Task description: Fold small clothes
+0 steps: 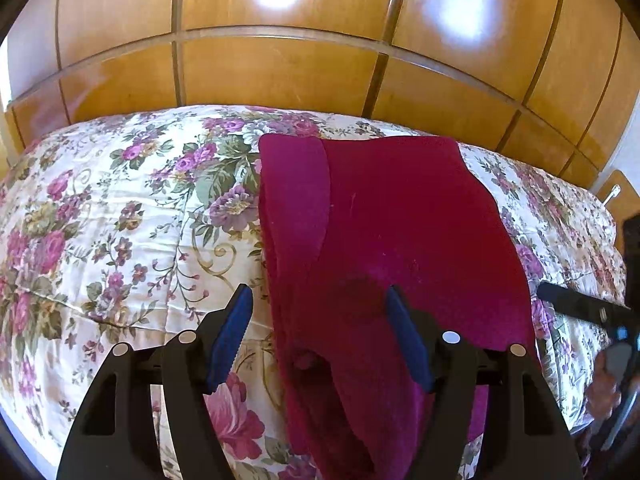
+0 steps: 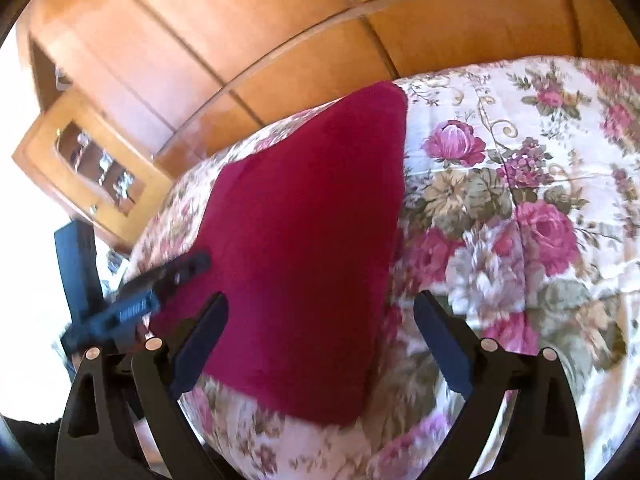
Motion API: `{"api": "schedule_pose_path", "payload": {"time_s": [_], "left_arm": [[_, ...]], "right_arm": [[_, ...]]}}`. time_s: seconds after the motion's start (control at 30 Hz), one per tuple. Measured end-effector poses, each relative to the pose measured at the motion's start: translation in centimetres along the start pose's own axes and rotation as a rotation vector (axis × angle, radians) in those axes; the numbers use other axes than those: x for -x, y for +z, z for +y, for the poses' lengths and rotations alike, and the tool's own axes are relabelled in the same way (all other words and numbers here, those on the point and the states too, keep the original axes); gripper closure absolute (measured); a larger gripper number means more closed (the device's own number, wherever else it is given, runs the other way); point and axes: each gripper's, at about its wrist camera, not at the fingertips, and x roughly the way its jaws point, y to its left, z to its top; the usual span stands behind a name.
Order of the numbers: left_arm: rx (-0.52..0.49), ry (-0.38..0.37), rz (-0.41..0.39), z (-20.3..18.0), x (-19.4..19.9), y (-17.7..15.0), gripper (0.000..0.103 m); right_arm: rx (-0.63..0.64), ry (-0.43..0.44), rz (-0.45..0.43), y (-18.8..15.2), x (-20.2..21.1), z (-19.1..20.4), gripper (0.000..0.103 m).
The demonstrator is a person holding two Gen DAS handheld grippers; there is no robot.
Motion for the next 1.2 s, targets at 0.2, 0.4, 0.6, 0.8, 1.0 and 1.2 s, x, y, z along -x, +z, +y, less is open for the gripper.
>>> {"api": "schedule_pose_path", "payload": {"time_s": [0.2,0.4,0.6,0.8,1.0,1.2], "left_arm": [[0.032,-0.026,0.009,1.1,-1.0,-0.2,0.035],[0.039,-0.058,0.000,1.9,-1.5,-0.3,0.035],[0.087,-0.128,0.009,2.9,-2.6,-0.6,0.032],[0.165,-0.353,0.022,4.3,-3.8,-1.4,0.055],[0.149,-0.474,0.007,3.1,-2.8,-1.3,0.062],[0.082,-0.572,0.006,-3.2,-3.0,1.2,0.062]], "right_arm": [[-0.077,0.037,0.032,2.9,-3.3,-1.6,0.009],[-0.089,0.069,0.087,3.8,-6.1,-2.4,0.010],[-0.063,0.144,0.154,4.3,-7.7,-1.6,0.019],[0.005,0.115,0.148,4.4,-6.9,-0.1,0.058],[0.090,0.089,0.054,4.1,-3.3,3.0,0.062],[0.129,0.044,-0.091,4.4,3.7,1.9,0.062]]}}
